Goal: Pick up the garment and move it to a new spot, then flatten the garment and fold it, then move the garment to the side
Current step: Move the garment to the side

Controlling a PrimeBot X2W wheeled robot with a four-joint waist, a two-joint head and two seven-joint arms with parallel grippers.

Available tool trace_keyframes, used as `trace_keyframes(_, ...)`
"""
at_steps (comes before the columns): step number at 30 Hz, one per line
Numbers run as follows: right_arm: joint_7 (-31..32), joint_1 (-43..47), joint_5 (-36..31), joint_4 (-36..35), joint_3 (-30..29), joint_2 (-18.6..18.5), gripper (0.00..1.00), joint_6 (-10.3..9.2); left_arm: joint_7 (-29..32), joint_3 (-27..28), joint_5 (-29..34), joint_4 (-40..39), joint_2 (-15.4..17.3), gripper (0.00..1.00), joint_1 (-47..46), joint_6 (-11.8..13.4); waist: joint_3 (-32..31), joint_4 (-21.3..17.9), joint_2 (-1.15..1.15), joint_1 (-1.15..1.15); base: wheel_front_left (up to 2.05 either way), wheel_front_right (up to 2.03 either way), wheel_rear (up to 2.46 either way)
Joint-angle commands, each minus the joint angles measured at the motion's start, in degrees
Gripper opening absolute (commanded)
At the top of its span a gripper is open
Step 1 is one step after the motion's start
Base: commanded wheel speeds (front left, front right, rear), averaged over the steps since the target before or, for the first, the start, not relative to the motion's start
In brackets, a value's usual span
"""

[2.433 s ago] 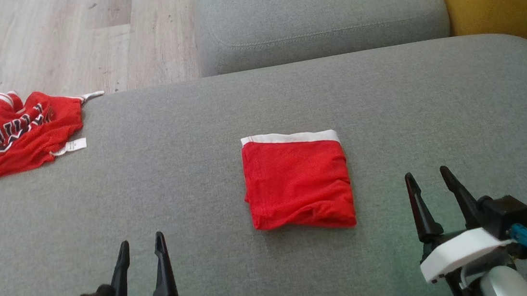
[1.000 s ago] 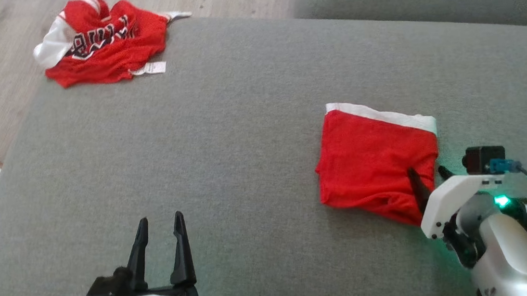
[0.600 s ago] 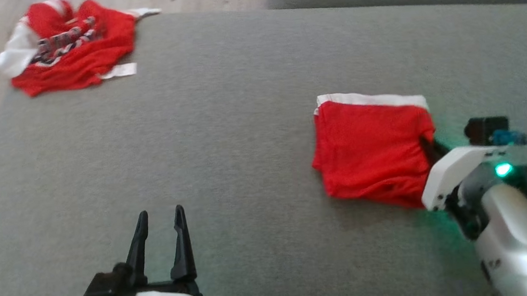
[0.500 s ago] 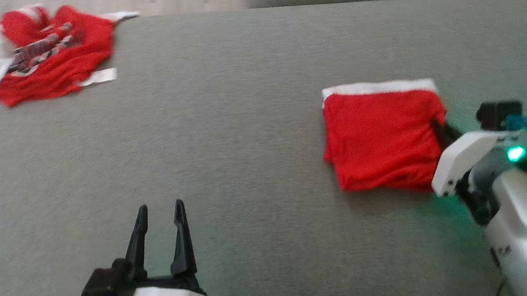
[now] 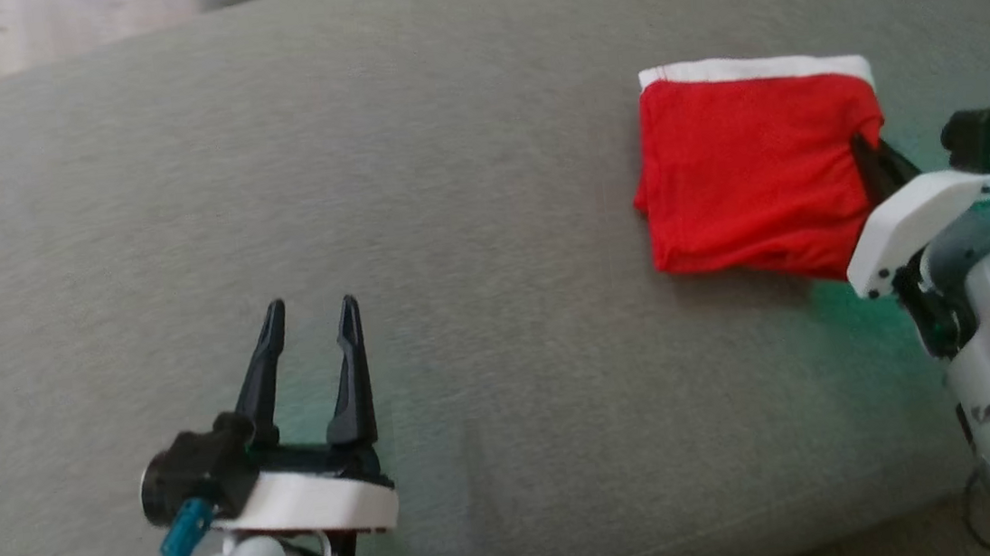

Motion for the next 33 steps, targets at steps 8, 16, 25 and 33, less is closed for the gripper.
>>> trace_keyframes(8,-2.0,-6.1,-1.6,-0.7,1.3,-0.4,0.00,0.37,0.6,1.5,0.9,-2.8,1.6,1.00,-3.4,0.4,4.2,-2.0,0.00,0.00,0.00,0.00,0.00)
trace_keyframes(16,-2.5,-12.1,-4.0,2.7,1.3,-4.0,0.00,0.37,1.0,2.1,1.3,-4.7,2.6,1.00,-4.1,1.2,6.3,1.9,0.00,0.00,0.00,0.00,0.00)
trace_keyframes(25,-3.6,-18.4,-6.1,9.1,-5.1,-12.4,0.00,0.37,2.1,2.4,2.0,-7.5,4.2,1.00,-4.7,2.1,10.2,6.3,0.00,0.00,0.00,0.00,0.00)
trace_keyframes(33,-5.5,-18.8,-9.8,12.8,-12.5,-16.9,0.00,0.37,2.8,2.3,2.4,-9.4,4.9,1.00,-4.8,2.7,11.9,7.9,0.00,0.00,0.00,0.00,0.00)
